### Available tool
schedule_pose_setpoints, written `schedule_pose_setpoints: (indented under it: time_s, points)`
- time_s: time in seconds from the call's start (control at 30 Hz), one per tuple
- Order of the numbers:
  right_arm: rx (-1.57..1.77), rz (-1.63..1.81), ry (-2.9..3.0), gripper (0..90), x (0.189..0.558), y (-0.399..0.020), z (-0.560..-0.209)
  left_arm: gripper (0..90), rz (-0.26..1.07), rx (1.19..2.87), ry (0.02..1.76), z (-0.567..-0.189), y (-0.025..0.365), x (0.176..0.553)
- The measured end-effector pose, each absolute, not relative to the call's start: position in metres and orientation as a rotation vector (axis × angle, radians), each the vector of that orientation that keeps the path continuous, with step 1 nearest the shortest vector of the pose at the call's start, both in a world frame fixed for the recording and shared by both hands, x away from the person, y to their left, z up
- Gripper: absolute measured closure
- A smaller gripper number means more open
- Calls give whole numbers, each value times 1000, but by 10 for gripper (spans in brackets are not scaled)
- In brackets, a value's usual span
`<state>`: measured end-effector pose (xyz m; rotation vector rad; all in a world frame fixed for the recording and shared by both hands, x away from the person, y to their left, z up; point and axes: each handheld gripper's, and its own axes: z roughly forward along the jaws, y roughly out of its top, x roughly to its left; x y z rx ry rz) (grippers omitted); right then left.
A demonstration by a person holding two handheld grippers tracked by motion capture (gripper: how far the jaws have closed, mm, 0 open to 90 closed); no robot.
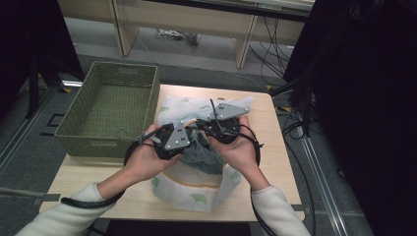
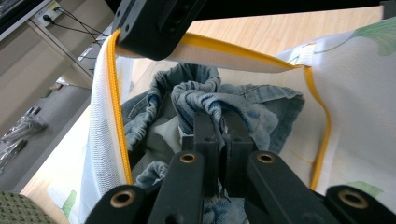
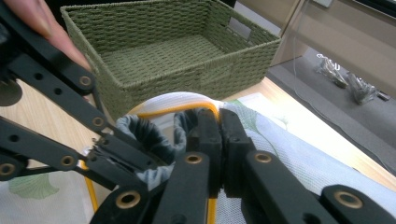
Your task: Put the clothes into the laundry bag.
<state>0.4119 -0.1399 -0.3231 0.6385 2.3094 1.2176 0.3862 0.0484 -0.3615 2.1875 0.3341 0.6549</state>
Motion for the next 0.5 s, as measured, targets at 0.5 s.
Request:
schedule_pose_setpoints:
  time_s: [0.5]
  points:
    - [665, 1210, 2312, 900, 416, -142, -328, 860, 691, 2215, 374, -387, 40, 404]
